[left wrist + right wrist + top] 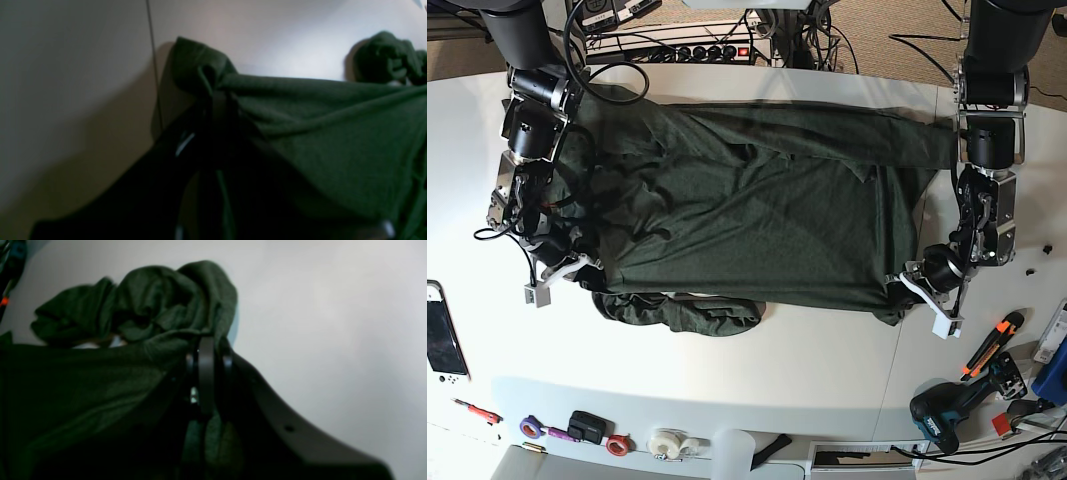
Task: Layout the t-shirt on the table in an organized manner, then fold the t-shirt properly
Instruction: 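Hold the hem with both grippers and pull it taut, then fold the shirt lengthwise in half, carrying the hem corners over with both grippers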
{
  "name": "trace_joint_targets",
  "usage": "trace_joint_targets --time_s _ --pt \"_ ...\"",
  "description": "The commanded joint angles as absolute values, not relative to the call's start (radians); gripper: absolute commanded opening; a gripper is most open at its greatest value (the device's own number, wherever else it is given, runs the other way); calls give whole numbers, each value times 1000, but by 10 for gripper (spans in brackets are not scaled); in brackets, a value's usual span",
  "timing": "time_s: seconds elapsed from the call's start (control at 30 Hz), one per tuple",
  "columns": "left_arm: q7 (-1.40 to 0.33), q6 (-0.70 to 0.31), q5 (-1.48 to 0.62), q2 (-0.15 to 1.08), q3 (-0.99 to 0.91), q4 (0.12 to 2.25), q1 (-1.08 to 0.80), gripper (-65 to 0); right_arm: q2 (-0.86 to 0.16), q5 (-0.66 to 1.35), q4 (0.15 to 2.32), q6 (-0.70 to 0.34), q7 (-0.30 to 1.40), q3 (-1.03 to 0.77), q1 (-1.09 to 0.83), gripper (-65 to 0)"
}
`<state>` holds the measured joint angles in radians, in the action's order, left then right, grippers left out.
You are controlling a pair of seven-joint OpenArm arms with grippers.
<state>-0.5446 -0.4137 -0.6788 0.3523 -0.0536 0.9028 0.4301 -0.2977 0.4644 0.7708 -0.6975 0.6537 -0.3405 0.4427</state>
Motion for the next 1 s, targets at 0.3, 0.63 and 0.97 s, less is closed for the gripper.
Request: trace_joint_targets --time_s 0.3,0.63,0.97 --pt "-715 -698 -1019 391 -274 919 444 -650 -310 567 976 -698 770 -342 444 -650" --pt "-944 -698 -1314 480 -293 921 359 -650 -308 693 1305 -698 953 -342 265 -650" --pt "-1263 -698 -1484 527 -336 966 252 -650 -308 692 1510 -698 996 -342 64 -650"
